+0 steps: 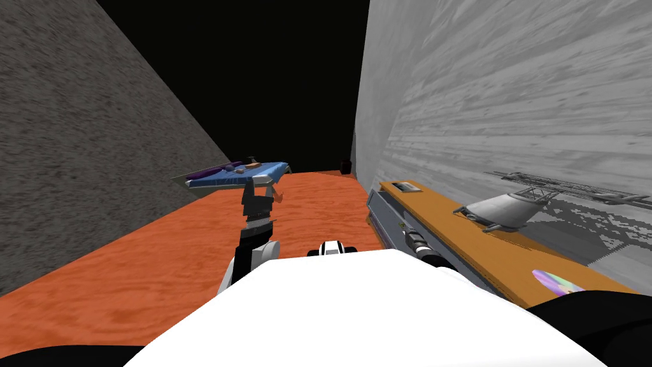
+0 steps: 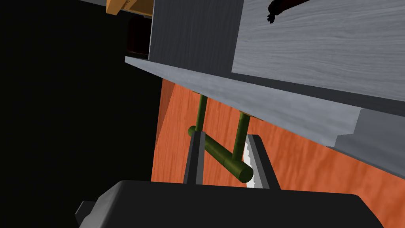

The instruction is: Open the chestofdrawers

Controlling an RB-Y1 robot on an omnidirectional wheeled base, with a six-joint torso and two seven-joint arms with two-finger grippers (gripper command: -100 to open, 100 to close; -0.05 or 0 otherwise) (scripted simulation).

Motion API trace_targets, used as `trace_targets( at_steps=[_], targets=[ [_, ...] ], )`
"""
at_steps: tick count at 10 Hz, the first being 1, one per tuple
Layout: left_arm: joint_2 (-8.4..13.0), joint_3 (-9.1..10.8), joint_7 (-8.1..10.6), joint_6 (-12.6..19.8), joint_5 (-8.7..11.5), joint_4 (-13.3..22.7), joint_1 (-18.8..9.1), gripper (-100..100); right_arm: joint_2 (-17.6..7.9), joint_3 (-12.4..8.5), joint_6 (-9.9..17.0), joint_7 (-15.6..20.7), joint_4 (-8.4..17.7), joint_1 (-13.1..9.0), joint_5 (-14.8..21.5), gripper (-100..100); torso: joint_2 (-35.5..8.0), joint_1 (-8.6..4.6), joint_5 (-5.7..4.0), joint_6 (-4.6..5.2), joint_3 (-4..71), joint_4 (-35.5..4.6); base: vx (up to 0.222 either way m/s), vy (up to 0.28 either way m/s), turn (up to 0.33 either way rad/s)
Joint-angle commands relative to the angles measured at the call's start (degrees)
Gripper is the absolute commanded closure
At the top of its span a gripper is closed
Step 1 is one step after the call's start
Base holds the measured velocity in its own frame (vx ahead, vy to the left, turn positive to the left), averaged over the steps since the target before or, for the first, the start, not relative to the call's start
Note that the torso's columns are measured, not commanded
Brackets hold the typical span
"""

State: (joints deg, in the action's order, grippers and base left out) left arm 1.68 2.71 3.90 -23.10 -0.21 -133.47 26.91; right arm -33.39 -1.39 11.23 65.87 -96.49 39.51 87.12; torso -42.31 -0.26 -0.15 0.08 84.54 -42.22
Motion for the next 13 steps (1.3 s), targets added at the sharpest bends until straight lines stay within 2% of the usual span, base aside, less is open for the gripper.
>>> trace_targets(
  at_steps=[1, 2, 3, 5, 7, 9, 10, 11, 13],
  targets=[
    [-0.01, -0.01, 0.0, 0.0, 0.0, 0.0, 0.0, 0, 0.37, 0.45, 0.12, 0.11, -0.19, 0.66, 0.43, 100, 0.11, 0.23, -0.05, -0.03, 0.03, 0.09, 0.03, 0.217, -0.017],
    [-0.01, -0.01, 0.0, 0.0, 0.0, 0.0, 0.0, 0, 0.49, 0.57, 0.18, 0.21, -0.34, 0.9, 0.51, 100, 0.16, 0.26, -0.07, -0.02, 0.06, 0.12, 0.031, 0.205, -0.015],
    [-0.01, -0.01, 0.0, 0.0, 0.0, -0.01, 0.0, 0, -1.42, -1.11, -0.73, -1.02, -1.76, 1.88, 0.16, -100, 0.16, 0.1, -0.08, -0.01, 0.07, 0.12, 0.033, 0.123, -0.082],
    [0.01, 0.01, 0.0, 0.0, 0.0, 0.0, 0.01, 0, -3.91, -3.35, -2.47, -1.85, -4.0, 4.05, -1.28, -100, 0.14, -0.48, -0.14, 0.09, 0.05, 0.08, 0.058, 0.046, -0.103],
    [0.01, 0.02, 0.0, 0.0, 0.0, 0.0, 0.01, 0, -6.4, -5.58, -4.21, -2.68, -6.23, 6.21, -2.72, -100, 0.02, 0.1, 0.13, -0.03, 0.04, -0.05, 0.059, 0.048, -0.101],
    [0.01, 0.01, 0.0, 0.0, 0.0, 0.0, 0.0, 0, -7.23, -6.32, -4.79, -2.96, -6.98, 6.93, -3.2, -100, -0.05, 0.36, 0.18, -0.09, -0.03, -0.09, 0.037, 0.044, -0.031],
    [0.01, 0.01, 0.0, 0.0, 0.0, 0.0, 0.0, 0, -6.86, -5.76, -4.32, -2.2, -6.56, 6.52, -3.49, -100, -0.08, 0.34, 0.22, -0.07, -0.01, -0.11, 0.013, 0.02, -0.014],
    [0.01, 0.01, 0.0, 0.0, 0.0, 0.0, 0.0, 0, -6.89, -5.78, -4.45, -2.38, -6.57, 6.62, -3.46, 0, -0.1, 0.3, 0.22, -0.1, -0.03, -0.13, 0.0, 0.0, 0.0],
    [0.01, 0.01, 0.0, 0.0, 0.0, 0.0, 0.0, 0, -6.86, -5.69, -4.5, -2.37, -6.53, 6.64, -3.47, 0, -0.05, 0.28, 0.2, -0.07, 0.0, -0.11, 0.0, 0.0, 0.0]
  ],
)
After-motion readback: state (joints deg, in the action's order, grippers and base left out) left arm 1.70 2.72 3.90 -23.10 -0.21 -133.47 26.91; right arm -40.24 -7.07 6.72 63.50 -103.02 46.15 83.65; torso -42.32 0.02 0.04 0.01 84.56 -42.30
